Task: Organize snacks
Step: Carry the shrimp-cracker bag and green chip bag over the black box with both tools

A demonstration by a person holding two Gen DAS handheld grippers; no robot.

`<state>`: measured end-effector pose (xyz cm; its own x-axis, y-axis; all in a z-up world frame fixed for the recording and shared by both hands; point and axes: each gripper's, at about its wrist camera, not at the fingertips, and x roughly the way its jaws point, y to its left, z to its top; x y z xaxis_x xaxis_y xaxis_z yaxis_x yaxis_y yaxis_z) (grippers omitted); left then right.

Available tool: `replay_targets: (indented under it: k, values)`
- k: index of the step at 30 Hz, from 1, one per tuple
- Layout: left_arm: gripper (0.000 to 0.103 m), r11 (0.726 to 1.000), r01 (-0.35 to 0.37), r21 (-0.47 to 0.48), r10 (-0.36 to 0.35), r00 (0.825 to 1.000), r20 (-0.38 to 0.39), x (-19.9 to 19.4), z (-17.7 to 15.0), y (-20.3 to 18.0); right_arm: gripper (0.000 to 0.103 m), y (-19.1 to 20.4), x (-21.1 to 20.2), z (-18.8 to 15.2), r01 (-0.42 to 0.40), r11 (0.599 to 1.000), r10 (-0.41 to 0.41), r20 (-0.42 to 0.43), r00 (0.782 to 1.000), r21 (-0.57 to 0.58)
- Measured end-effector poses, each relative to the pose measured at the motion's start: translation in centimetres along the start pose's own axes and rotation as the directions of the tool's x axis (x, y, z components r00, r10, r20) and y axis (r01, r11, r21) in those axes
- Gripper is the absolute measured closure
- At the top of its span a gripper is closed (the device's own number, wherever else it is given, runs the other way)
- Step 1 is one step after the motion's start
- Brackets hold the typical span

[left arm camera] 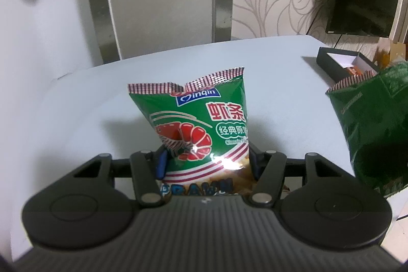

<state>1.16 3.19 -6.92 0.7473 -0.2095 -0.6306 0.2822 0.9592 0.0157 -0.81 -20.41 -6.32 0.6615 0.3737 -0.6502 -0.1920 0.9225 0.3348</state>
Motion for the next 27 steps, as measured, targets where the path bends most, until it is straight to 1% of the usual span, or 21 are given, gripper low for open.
replay_targets:
  k: [1,3,6,9,12,19,27]
  values:
    - [0.043,1.000,0.004,-0.002,-0.004,1.000,0.004,0.1,0.1,-0.1,0.046,-0.1,-0.1,0.0,0.003,1.000,-0.003,-0.001,1.000,0.000]
    - [0.043,1.000,0.006,0.005,-0.006,1.000,-0.012,0.6,0.2,-0.4,0.046,-0.4,-0.2,0.1,0.011,1.000,-0.011,-0.010,1.000,-0.002]
    - [0.043,1.000,-0.001,0.030,0.002,1.000,-0.016,1.0,0.7,-1.0,0.046,-0.7,-0.7,0.3,0.003,1.000,-0.003,0.005,1.000,0.005]
    - [0.043,0.999,0.023,0.027,-0.023,1.000,0.003,1.0,1.5,-1.8,0.046,-1.4,-1.3,0.3,0.006,1.000,-0.006,0.015,1.000,0.014]
    - [0.043,0.997,0.041,0.059,-0.041,0.999,0.008,1.3,2.1,-3.3,0.046,-2.5,-1.9,0.6,0.016,0.999,-0.017,0.025,1.000,0.038]
    - [0.043,0.993,0.091,0.077,-0.092,0.996,0.020,2.1,3.9,-6.1,0.046,-4.7,-3.8,1.1,0.036,0.997,-0.041,0.062,0.997,0.071]
    - [0.043,0.985,0.143,0.092,-0.148,0.988,0.045,3.2,6.4,-9.4,0.046,-8.2,-5.9,1.1,0.092,0.988,-0.105,0.103,0.989,0.126]
